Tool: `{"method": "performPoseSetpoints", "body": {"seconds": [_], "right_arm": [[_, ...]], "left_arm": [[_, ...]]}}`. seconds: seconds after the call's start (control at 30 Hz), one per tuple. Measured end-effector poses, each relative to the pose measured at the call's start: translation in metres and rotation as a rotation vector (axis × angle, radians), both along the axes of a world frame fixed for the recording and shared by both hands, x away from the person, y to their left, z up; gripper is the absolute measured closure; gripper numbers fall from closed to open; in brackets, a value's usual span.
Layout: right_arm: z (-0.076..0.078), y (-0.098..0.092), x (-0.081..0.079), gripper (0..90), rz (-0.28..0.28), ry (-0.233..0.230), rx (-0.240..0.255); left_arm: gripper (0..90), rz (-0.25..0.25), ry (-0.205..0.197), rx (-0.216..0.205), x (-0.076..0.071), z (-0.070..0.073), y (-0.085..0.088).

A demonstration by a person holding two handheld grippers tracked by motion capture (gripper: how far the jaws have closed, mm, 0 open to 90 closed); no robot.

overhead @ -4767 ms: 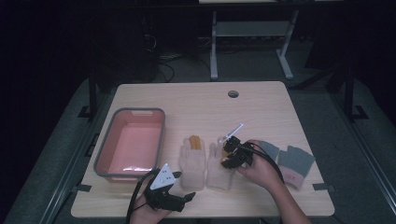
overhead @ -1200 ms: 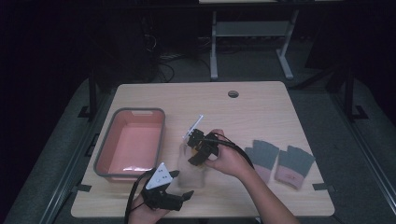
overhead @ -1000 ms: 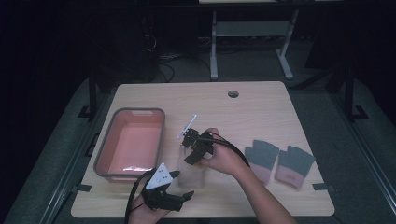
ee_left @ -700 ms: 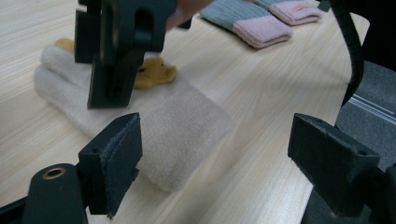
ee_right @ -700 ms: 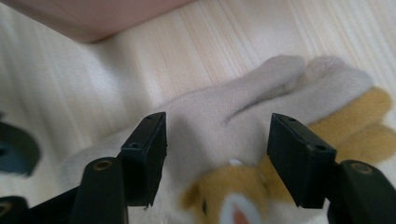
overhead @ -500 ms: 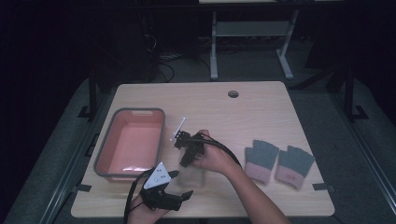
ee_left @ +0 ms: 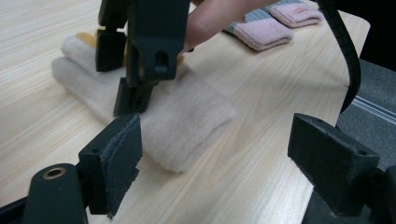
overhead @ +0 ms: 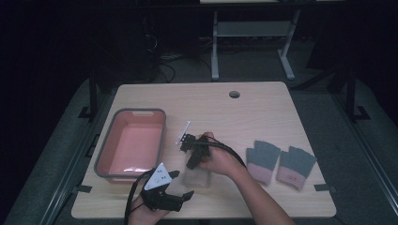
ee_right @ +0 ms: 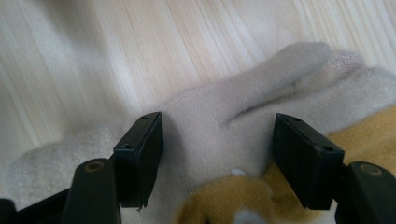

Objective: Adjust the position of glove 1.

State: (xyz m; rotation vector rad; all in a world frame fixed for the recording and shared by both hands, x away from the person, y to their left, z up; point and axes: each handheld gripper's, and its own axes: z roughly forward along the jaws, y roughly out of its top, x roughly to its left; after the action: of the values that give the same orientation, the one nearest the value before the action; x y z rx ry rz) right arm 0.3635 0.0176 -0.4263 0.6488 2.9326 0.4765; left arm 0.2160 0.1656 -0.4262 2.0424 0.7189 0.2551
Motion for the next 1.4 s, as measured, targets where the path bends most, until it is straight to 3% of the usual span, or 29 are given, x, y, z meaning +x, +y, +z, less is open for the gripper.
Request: {"method": "performPoseSetpoints", "body": {"seconds": [0.1,0.3,0.43,0.53,0.77,0.87,0.93,1.03,1.2,1.3,1.4], "right_arm": [[0.001,-0.007,0.0,33.8,0.0,0.009,-0.008],[0.003,-0.023,0.001,33.9,-0.006,0.017,-0.029],[0.003,-0.03,0.001,33.9,-0.017,0.021,-0.034],[0.003,-0.038,0.001,33.9,-0.034,0.025,-0.029],[0.002,-0.046,0.001,33.7,-0.065,0.027,0.004],[0.007,-0.049,0.0,34.3,-0.078,0.018,0.047],[0.015,-0.057,-0.002,34.2,-0.1,0.013,0.101],[0.021,-0.064,-0.004,34.1,-0.126,0.012,0.126],[0.033,-0.084,-0.015,34.0,-0.195,0.007,0.205],[0.034,-0.095,-0.027,33.9,-0.241,0.019,0.244],[0.031,-0.103,-0.033,34.0,-0.26,0.009,0.267]], "left_arm": [[19.9,-0.011,0.022,-0.011,0.001,-0.001,-0.001],[20.0,-0.009,0.019,-0.007,0.0,-0.002,-0.003],[21.6,-0.011,0.04,-0.033,0.001,-0.002,-0.003],[21.0,-0.01,0.033,-0.047,0.001,-0.002,-0.003],[18.5,-0.042,0.076,-0.054,0.004,-0.003,-0.009],[18.0,-0.043,0.089,-0.034,0.005,-0.002,-0.013],[18.8,-0.033,0.1,-0.045,0.007,-0.002,-0.015],[19.9,-0.003,0.139,-0.085,0.013,-0.002,-0.014],[20.7,0.026,0.194,-0.097,0.023,-0.001,-0.014],[20.6,0.036,0.196,-0.087,0.028,0.0,-0.017],[19.8,0.06,0.206,-0.103,0.033,0.002,-0.022]]}}
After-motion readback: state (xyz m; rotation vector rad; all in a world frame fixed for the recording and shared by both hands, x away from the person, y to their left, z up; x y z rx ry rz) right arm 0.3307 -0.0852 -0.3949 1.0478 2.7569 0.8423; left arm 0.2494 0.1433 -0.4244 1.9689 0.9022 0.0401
